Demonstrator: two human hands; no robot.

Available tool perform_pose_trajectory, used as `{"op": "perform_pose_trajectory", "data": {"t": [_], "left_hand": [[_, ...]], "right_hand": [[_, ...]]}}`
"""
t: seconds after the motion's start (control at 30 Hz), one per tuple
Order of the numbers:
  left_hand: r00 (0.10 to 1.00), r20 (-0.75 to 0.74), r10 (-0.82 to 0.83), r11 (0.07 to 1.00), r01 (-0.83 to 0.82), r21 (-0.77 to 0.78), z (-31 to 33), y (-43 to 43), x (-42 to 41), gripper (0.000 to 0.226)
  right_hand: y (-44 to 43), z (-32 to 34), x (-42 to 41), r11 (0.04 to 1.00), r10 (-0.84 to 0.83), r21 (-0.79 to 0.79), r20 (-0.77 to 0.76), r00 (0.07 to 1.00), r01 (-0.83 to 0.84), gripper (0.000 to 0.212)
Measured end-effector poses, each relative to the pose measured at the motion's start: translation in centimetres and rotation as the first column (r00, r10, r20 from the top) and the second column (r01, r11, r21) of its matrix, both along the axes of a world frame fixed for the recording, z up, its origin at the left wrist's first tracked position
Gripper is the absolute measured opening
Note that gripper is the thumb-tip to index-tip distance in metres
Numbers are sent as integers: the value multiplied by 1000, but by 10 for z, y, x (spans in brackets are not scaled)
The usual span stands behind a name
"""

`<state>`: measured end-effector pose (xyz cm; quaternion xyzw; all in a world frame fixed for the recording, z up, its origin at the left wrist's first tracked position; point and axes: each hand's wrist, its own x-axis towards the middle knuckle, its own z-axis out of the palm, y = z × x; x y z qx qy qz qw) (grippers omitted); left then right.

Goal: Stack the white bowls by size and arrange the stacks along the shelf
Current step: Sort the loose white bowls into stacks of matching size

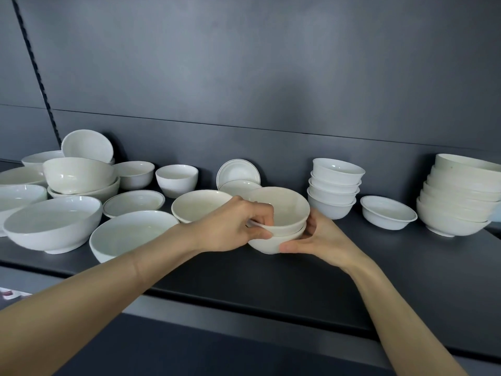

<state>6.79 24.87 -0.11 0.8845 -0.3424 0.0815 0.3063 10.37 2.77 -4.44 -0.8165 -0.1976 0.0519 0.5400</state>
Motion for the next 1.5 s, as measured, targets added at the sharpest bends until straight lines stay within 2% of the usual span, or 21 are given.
{"op": "perform_pose_trajectory", "data": {"t": [0.13,0.27,0.3,0.37,0.43,0.53,0.57,0.63,0.67,0.83,0.97,1.07,1.1,1.17,1.2,1.33,1.5], "left_hand": [[999,-13,34,998,-33,52,-2,1,-2,10],[969,34,247,958,-249,143,8,20,-4,69],[944,45,327,924,-329,193,12,26,-6,76],[885,64,462,825,-455,336,18,37,-7,73],[843,66,534,732,-500,463,17,44,-6,58],[841,85,534,697,-496,518,11,46,-3,21],[844,115,524,696,-502,513,10,45,-4,14],[844,153,514,696,-515,500,7,41,-5,31],[839,178,514,694,-528,490,6,40,-6,33],[824,162,544,740,-561,371,6,45,-8,14],[844,112,524,818,-536,207,16,55,-7,22],[875,62,480,877,-479,-20,33,62,-9,35],[891,47,452,890,-446,-99,39,62,-11,29],[936,-3,352,918,-346,-197,53,57,-16,2],[955,-4,297,932,-291,-217,56,51,-18,5],[989,85,118,977,-100,-190,60,17,-17,10],[990,143,-2,998,11,-64,49,-11,-7,11]], "right_hand": [[0,0,-1,1000,5,1,0,1000,-5,92],[-1,0,-1,1000,15,7,-11,1000,-15,88],[1,1,-2,1000,19,-2,-10,1000,-19,91],[6,1,-3,1000,15,-27,9,1000,-15,95],[9,2,-4,1000,6,-30,49,999,-5,90],[10,8,-9,999,-3,-38,94,996,7,75],[8,10,-11,999,10,-45,109,994,-5,71],[3,13,-14,999,19,-48,129,991,-13,71],[1,14,-16,999,13,-51,135,991,-6,75],[-9,12,-17,999,12,-33,117,993,-8,79],[-11,7,-17,1000,-7,-7,91,996,7,84],[-12,6,-16,1000,-5,-4,84,996,5,84],[-13,6,-16,1000,-4,-4,85,996,5,83],[-12,7,-17,1000,3,3,88,996,-3,82],[-12,8,-17,1000,6,5,86,996,-6,82],[-12,8,-19,1000,11,13,93,996,-12,79],[-14,7,-17,1000,15,10,95,995,-16,79]]}}
